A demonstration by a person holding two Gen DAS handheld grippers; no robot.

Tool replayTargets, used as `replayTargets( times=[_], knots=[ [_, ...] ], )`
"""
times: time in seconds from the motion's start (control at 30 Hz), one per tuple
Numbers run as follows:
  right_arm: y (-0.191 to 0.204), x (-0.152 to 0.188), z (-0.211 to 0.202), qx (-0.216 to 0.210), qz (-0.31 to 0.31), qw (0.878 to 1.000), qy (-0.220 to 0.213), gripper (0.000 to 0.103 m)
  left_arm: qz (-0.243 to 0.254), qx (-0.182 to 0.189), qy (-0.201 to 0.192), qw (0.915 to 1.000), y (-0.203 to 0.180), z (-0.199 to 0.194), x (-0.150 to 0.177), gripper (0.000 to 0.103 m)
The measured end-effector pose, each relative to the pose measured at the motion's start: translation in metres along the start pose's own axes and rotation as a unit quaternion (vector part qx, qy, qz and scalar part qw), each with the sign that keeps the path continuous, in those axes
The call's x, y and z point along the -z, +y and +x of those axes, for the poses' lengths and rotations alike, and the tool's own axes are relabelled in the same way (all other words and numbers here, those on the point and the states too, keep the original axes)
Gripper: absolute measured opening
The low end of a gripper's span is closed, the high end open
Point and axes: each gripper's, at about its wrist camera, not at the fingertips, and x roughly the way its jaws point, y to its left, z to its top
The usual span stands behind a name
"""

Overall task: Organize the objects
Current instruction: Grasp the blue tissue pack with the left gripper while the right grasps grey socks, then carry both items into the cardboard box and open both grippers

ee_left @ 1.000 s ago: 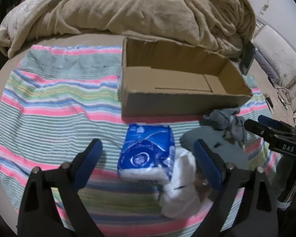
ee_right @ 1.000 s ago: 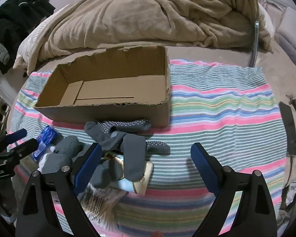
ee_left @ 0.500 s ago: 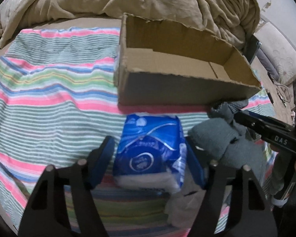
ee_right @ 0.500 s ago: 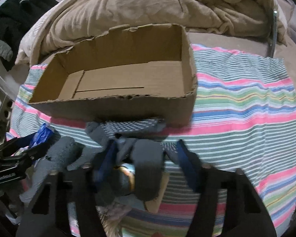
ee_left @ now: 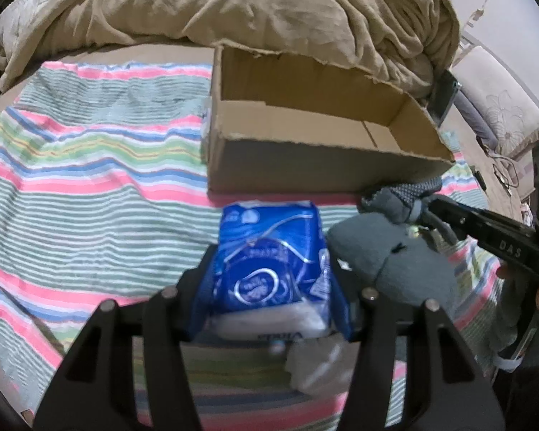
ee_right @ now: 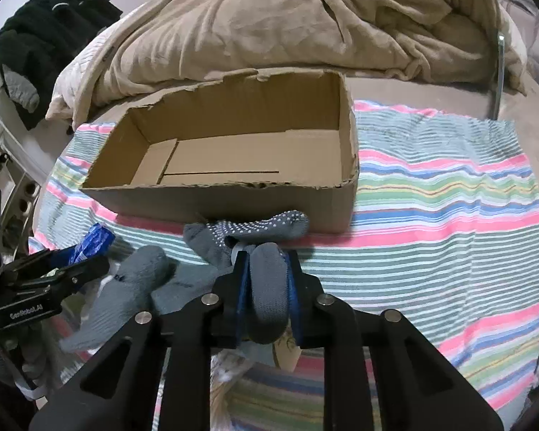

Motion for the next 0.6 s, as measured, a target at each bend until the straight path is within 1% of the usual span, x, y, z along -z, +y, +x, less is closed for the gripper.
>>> replayTargets(
  times=[0.1, 0.27, 0.47, 0.6],
  knots=[
    [0.003, -0.001, -0.012, 0.003, -0.006, 1.0, -0.009, 0.016, 0.002, -0.003, -0.013, 0.9999, -0.002, -0.009, -0.003, 0.056],
    [0.007, -0.002, -0.03, 0.005, -0.014, 1.0, -0.026, 0.015, 0.008, 0.0, -0.036, 0.9993, -0.006, -0.027, -0.008, 0.056],
    [0.013, -0.009, -0.055, 0.003, -0.021, 0.998, -0.052, 0.015, 0.018, 0.01, -0.053, 0.9984, -0.017, -0.044, -0.013, 0.056],
    [0.014, -0.015, -0.067, 0.001, -0.025, 0.997, -0.068, 0.015, 0.024, 0.009, -0.061, 0.9978, -0.024, -0.049, -0.02, 0.056]
  ],
)
